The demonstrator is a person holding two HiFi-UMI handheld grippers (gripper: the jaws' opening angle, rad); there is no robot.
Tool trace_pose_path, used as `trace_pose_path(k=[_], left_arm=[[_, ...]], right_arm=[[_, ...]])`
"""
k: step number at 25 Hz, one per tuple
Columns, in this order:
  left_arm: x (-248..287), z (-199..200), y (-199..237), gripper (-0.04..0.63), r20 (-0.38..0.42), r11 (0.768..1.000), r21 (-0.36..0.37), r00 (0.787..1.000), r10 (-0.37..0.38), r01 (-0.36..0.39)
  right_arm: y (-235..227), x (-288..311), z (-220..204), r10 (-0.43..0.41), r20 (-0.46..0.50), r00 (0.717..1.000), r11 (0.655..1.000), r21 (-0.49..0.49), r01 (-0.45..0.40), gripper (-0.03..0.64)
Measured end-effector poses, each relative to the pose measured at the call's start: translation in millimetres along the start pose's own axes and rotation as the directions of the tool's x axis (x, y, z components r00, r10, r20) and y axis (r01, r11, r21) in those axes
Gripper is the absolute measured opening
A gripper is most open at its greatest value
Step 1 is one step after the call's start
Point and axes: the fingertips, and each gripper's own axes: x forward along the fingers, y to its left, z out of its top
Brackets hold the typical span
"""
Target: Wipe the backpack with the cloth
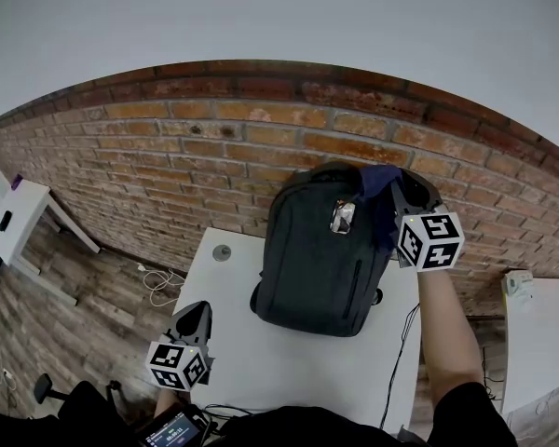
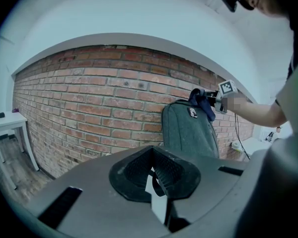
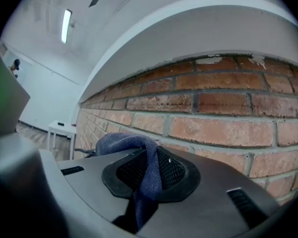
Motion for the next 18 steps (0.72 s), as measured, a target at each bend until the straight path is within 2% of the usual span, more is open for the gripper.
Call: trace_pose_path(k=[10, 18], left_arm=[[10, -6, -2, -0.003, -0.027, 1.000, -0.001, 1.000, -0.013, 0.013], [18, -9, -7, -0.003, -0.040, 1.000, 0.004, 0.999, -0.024, 0.024]], right_arm=[[-9, 9, -48, -0.047, -0.112, 0.993, 0.991, -0.131, 0.032, 0.048], [-22, 5, -66, -0.062, -0.143, 0.988, 0.991, -0.126, 0.043, 0.048]])
